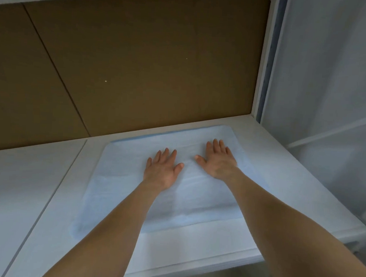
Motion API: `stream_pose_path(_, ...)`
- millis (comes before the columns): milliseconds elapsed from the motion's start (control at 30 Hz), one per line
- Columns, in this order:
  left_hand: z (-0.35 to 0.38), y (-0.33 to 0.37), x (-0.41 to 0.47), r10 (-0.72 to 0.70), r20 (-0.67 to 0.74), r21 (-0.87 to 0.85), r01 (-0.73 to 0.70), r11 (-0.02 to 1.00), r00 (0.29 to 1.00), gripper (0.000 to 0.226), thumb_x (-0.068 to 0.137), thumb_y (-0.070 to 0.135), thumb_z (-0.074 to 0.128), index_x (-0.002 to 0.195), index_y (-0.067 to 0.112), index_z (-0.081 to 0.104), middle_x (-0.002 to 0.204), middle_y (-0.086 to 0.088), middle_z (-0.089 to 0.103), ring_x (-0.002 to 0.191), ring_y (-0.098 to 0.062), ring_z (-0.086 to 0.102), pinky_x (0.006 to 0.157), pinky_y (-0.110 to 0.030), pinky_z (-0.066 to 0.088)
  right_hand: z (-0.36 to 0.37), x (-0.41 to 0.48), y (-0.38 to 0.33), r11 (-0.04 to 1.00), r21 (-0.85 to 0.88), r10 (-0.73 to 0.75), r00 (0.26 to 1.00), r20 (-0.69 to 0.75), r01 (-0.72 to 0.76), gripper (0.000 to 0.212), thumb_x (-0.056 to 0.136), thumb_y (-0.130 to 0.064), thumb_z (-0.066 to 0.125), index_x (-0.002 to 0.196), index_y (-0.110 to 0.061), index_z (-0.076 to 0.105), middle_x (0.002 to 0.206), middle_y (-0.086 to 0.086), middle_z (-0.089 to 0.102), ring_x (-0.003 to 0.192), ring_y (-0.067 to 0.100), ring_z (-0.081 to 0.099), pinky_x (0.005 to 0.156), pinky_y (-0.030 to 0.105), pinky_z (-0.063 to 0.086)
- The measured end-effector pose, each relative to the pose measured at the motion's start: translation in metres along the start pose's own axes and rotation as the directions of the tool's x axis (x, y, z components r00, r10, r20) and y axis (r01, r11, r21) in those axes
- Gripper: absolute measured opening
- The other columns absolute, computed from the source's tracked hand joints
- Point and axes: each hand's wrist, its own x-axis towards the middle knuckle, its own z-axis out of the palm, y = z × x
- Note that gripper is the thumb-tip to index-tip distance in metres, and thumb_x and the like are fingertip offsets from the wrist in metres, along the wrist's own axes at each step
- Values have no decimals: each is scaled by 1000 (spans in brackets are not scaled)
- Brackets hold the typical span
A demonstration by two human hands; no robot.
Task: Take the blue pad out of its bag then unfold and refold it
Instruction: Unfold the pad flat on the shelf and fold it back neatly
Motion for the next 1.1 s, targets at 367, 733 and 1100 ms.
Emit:
stream_pose_path(367, 18, 0, 2, -29, 32, 23, 29, 999, 999, 63, 97, 56, 8, 152, 30, -6, 160, 3, -11, 148, -18, -9, 120, -44, -3, 15, 11, 12, 999, -54, -3, 1000, 2, 3, 80, 94, -65, 8, 154, -13, -1, 161, 10, -8, 148, 25, -9, 120, 40, -3)
stream_pose_path(733, 13, -2, 0, -17, 50, -20, 18, 1000, 999, 61, 98, 54, 10, 152, 29, -5, 160, 2, -11, 148, -17, -9, 120, -44, -4, 11, 10, 10, 998, -67, -2, 1000, 27, 3, 78, 94, -65, 9, 154, -16, -2, 160, 11, -10, 148, 27, -10, 120, 43, -1)
stream_pose_path(1100, 5, -56, -17, -190, -10, -17, 189, 982, 982, 60, 99, 52, 12, 152, 29, -1, 161, -1, -7, 148, -20, -6, 119, -46, -2, 14, 0, -52, 980, -83, -178, 983, 41, 181, 73, 95, -64, 15, 154, -25, 1, 161, 5, -9, 147, 26, -15, 119, 46, -5)
